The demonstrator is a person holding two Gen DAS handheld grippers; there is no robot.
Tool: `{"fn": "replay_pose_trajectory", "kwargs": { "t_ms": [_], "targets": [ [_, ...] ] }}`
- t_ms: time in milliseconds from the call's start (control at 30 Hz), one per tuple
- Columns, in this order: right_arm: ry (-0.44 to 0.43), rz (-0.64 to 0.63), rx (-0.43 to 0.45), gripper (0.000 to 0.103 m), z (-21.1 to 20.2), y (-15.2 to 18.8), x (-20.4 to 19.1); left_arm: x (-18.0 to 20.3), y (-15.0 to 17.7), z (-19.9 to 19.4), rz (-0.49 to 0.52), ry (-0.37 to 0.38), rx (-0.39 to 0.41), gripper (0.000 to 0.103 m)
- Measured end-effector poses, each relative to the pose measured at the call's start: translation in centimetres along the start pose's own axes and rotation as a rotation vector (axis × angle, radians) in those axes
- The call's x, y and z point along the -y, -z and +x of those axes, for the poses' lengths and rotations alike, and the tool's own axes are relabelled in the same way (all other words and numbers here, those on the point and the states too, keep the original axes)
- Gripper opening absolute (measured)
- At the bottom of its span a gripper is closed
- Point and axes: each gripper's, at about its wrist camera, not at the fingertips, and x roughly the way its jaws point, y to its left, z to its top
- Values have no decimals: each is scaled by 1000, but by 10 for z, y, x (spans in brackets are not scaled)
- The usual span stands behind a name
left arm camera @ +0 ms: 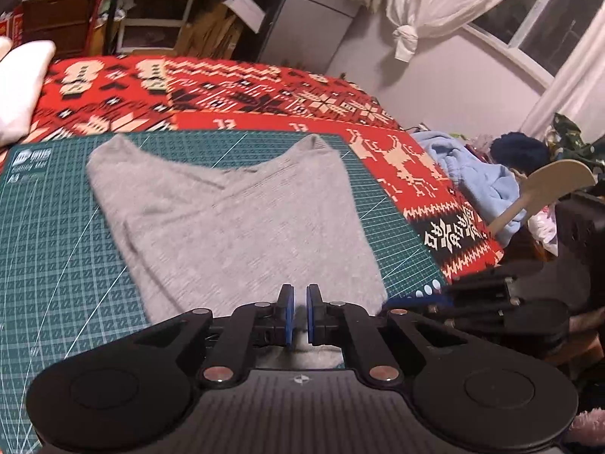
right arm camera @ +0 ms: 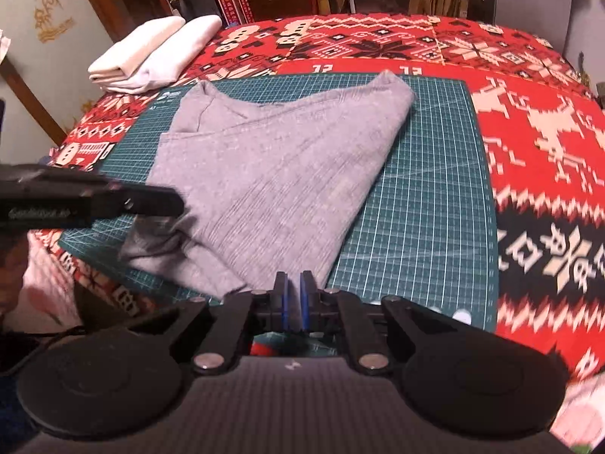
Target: Fold clothes
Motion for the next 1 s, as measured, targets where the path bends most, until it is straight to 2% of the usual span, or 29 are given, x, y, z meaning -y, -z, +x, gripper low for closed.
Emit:
{"fn": "replay_pose_trajectory", "kwargs": {
  "t_ms": [100, 233, 367, 500, 567, 700, 800, 1000],
  "targets": [
    [-9, 13, -3, 7, -5, 0, 2, 2, -1, 8, 2, 6, -21, 6],
    [-13, 11, 77, 7, -9, -22, 3, 4, -11, 18, -9, 44, -12, 6],
    [-14, -23, 159, 7, 8, -54, -6, 4, -19, 37, -30, 56, -19, 6],
    [27, -104, 119, 7, 34, -58, -13, 2, -11, 48, -45, 41, -42, 6],
    [23, -115, 132, 7, 34, -52, -11, -2, -6, 48, -46, 57, -27, 6],
    [-1, -58, 100, 7, 19, -48, -5, -13, -5, 48, -83, 89, -29, 6],
    [15, -51, 21, 7, 19, -27, -3, -13, -5, 49, -80, 95, -32, 6],
    [-11, 5, 5, 7, 2, -3, 2, -20, -5, 50, -107, 125, -33, 6]
  ]
}}
